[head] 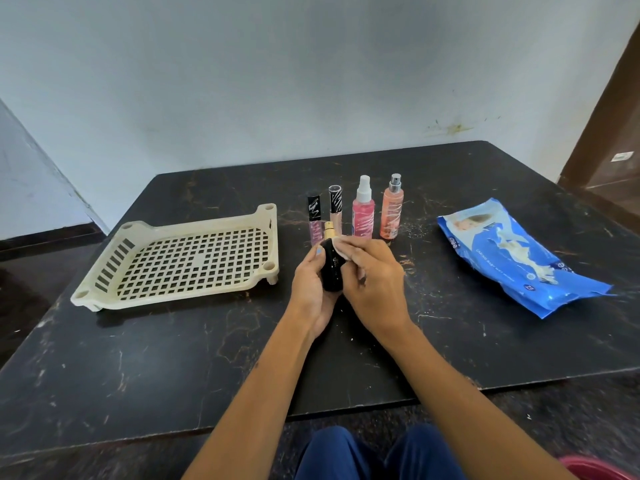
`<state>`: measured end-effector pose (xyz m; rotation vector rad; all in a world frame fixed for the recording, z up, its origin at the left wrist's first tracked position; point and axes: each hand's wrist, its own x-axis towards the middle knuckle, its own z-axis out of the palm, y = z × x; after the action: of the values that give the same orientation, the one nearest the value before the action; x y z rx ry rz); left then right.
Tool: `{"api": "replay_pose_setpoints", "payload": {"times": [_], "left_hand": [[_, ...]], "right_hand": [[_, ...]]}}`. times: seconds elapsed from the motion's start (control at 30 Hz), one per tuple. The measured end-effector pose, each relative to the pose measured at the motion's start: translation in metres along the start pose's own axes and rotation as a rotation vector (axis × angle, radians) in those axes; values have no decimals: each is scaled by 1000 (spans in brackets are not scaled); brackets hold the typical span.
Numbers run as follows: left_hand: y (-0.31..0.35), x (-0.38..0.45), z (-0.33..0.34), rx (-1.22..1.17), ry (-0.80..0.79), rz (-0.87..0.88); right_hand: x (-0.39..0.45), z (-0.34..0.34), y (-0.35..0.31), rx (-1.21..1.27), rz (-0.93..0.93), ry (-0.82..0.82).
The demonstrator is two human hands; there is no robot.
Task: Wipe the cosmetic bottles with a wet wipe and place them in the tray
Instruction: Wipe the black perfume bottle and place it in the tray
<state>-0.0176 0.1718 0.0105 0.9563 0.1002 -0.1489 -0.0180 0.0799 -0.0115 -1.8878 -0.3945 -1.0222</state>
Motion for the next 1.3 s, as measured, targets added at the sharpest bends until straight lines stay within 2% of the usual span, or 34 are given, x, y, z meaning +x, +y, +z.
{"api": "replay_pose_setpoints", "payload": {"times": [0.2, 0.37, 0.6, 0.77, 0.9, 1.07, 1.3], "left_hand": [[0, 0, 0, 37, -8, -8], [1, 0, 1, 31, 6, -5], [0, 2, 1, 74, -9, -8], [0, 2, 0, 54, 29, -10], [0, 2, 1, 89, 18, 1], [0, 4, -2, 34, 44, -29], [0, 4, -3, 31, 73, -63]], "right_hand": [[-2, -2, 2, -19, -32, 17], [-3, -1, 3, -9, -47, -33], [-2, -4, 4, -12, 16, -9], [-7, -8, -4, 70, -8, -43], [-6, -7, -2, 30, 49, -36], [-10, -11, -7, 56, -26, -59], [-11, -11, -5, -30, -9, -72]]}}
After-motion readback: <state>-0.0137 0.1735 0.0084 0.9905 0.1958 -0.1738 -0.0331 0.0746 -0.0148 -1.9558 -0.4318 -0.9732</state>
